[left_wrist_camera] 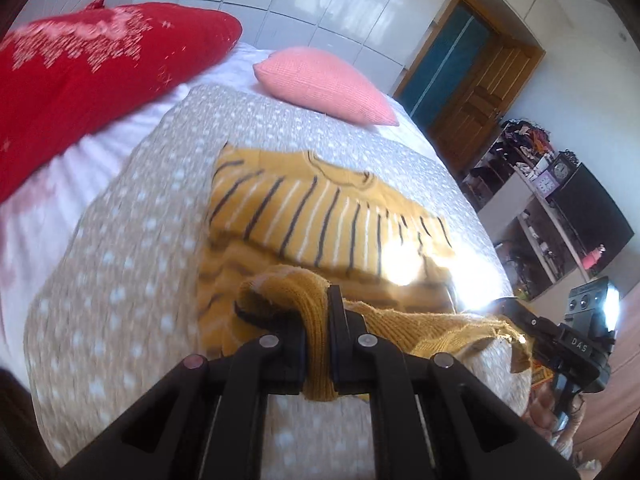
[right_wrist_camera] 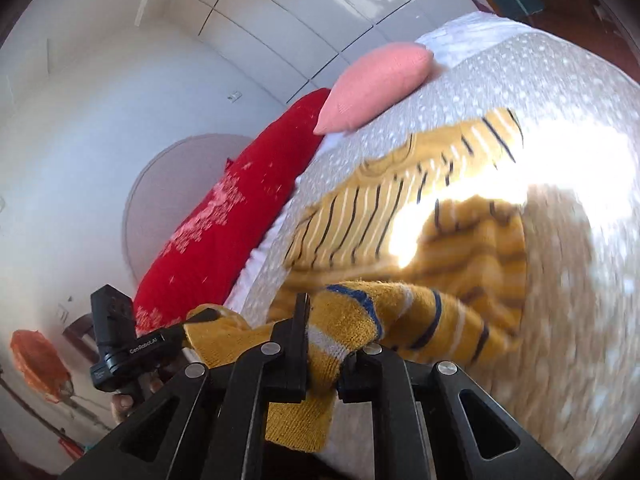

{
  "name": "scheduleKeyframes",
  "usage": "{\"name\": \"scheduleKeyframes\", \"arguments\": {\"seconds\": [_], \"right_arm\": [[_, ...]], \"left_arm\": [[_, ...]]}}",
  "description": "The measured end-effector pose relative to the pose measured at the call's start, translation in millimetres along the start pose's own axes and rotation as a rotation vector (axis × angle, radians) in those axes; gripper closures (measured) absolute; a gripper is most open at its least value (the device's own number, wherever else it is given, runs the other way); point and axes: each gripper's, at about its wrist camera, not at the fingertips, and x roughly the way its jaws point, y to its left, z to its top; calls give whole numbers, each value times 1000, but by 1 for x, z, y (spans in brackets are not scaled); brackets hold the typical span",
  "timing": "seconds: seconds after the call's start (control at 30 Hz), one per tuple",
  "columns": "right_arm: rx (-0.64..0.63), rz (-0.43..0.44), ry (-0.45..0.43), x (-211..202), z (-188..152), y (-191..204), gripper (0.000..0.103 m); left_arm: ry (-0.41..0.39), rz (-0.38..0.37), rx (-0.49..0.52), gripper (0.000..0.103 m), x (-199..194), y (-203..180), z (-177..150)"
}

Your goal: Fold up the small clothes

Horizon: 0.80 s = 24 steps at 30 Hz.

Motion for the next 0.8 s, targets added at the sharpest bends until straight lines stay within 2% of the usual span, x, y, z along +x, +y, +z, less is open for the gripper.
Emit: {"name": "scheduleKeyframes", "arguments": {"seconds": [0.13, 0.43, 0.5, 0.6, 0.67, 0.73, 0.8], "right_arm": [[66, -25, 8, 35, 46, -20, 92], [264, -65, 63, 113, 111, -93, 88], [300, -77, 72, 130, 122, -108, 86], [381, -76, 60, 148, 134, -131, 74], [446, -41, 25, 150, 139, -145, 60], [492, -11, -18, 147, 143, -153, 53], [520, 8, -38, 144, 146, -159, 51]], "left_arm": [[37, 42, -11, 95, 56, 2, 43], [197, 100, -75, 94, 172, 34, 91], [218, 78, -122, 93, 187, 43, 97], [225, 7, -194, 92, 195, 55, 108], [223, -36, -219, 88, 196, 60, 117], [218, -70, -234, 82, 196, 62, 125], [213, -98, -251, 76, 195, 64, 132]]}}
